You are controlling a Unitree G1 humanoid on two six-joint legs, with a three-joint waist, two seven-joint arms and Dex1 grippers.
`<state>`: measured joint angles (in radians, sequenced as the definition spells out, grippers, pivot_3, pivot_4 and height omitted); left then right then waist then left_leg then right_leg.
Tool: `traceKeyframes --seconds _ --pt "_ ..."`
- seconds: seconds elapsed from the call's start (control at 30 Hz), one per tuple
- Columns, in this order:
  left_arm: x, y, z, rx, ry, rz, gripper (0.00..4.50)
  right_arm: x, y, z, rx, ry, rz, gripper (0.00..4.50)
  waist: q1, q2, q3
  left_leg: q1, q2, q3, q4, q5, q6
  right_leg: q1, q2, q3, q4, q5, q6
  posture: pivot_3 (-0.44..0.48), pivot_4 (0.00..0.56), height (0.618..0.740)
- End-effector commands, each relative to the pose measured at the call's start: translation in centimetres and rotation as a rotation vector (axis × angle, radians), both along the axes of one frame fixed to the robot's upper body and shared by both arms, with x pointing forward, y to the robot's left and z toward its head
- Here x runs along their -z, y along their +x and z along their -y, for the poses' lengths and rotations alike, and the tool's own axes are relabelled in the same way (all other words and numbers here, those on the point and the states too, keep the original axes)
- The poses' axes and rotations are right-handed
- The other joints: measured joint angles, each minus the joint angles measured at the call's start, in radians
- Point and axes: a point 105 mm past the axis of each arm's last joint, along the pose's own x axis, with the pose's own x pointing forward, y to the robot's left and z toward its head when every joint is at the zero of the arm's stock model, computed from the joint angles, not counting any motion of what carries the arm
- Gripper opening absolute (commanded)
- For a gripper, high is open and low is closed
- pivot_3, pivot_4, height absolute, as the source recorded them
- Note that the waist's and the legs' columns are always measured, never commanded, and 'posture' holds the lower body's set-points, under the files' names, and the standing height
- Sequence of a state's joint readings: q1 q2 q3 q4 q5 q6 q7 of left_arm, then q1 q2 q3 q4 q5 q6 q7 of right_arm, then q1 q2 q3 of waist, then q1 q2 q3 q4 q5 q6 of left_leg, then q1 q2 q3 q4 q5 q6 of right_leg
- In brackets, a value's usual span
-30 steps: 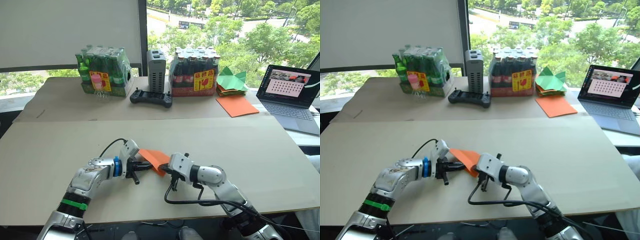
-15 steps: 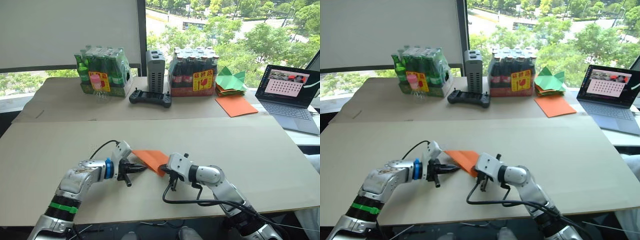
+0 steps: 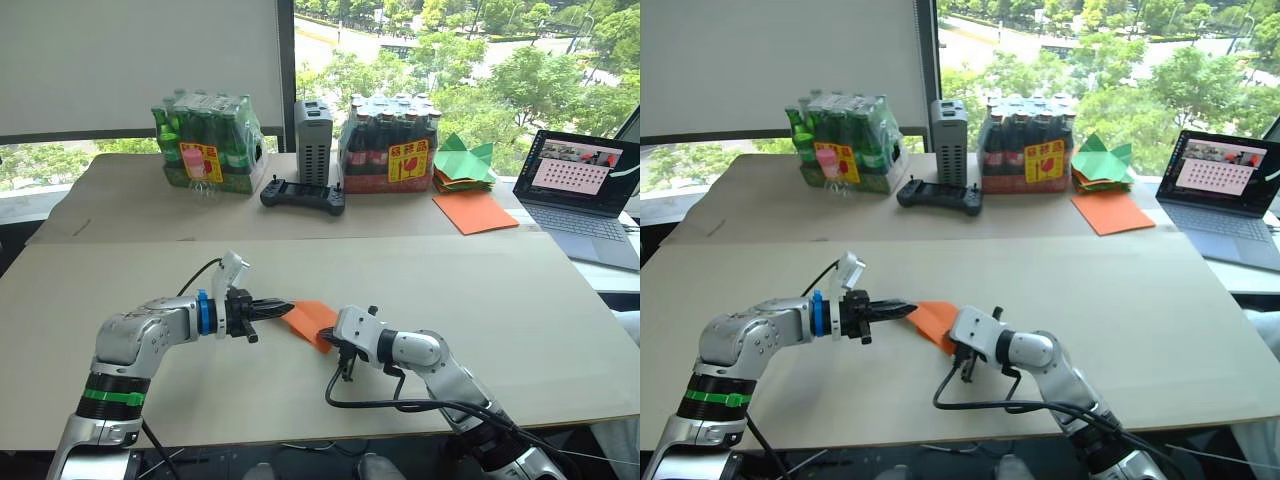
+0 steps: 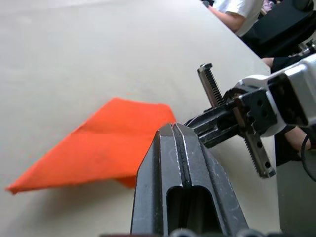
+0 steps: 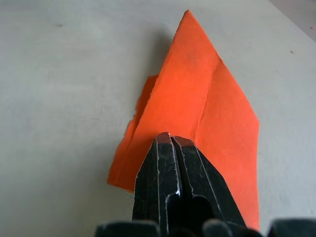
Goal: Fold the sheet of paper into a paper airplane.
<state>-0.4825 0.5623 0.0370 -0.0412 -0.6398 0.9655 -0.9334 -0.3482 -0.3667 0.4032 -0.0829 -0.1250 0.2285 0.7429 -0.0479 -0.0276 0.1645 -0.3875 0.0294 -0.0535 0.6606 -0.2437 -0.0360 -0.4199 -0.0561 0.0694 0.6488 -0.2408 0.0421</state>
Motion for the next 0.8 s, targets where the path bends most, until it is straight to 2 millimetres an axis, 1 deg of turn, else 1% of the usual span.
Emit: traceKeyframes --seconds 0.03,0.17,0.23,0.3,0.53,0.8 --pt "-0.4 0.3 0.8 0.01 -0.005 0.029 0.0 0.3 0.3 0.4 0.012 -0.023 -0.006 0.02 0.0 0.0 0.0 0.0 0.0 0.0 0.0 0.0 0.0 0.0 0.0 0.0 0.0 0.0 0.0 0.0 0.15 0.74" --pt "0.8 0.5 1.6 0.02 0.032 0.026 0.0 0.1 0.3 0.5 0.017 -0.018 0.0 0.02 0.001 0.0 0.0 0.0 0.0 0.0 0.0 0.0 0.0 0.0 0.0 0.0 0.0 0.0 0.0 0.0 0.15 0.74" --pt "1.6 0.6 1.7 0.02 0.055 0.022 0.0 0.0 0.3 0.6 0.026 -0.017 0.003 0.02 0.002 0.0 0.0 0.0 0.0 0.0 0.0 0.0 0.0 0.0 0.0 0.0 0.0 0.0 0.0 0.0 0.15 0.74" --pt "2.1 0.8 1.5 0.013 0.075 0.025 0.0 -0.1 0.4 0.7 0.031 -0.016 0.004 0.02 0.002 0.0 0.0 0.0 0.0 0.0 0.0 0.0 0.0 0.0 0.0 0.0 0.0 0.0 0.0 0.0 0.15 0.74" --pt "4.3 2.0 -0.4 -0.041 0.138 0.002 0.0 -0.2 0.4 1.0 0.048 -0.014 0.006 0.02 0.003 0.0 0.0 0.0 0.0 0.0 0.0 0.0 0.0 0.0 0.0 0.0 0.0 0.0 0.0 0.0 0.15 0.74" --pt "5.5 2.7 -1.0 -0.064 0.171 0.001 0.0 -0.6 0.4 1.3 0.061 -0.009 0.008 0.02 0.004 0.0 0.0 0.0 0.0 0.0 0.0 0.0 0.0 0.0 0.0 0.0 0.0 0.0 0.0 0.0 0.15 0.74"
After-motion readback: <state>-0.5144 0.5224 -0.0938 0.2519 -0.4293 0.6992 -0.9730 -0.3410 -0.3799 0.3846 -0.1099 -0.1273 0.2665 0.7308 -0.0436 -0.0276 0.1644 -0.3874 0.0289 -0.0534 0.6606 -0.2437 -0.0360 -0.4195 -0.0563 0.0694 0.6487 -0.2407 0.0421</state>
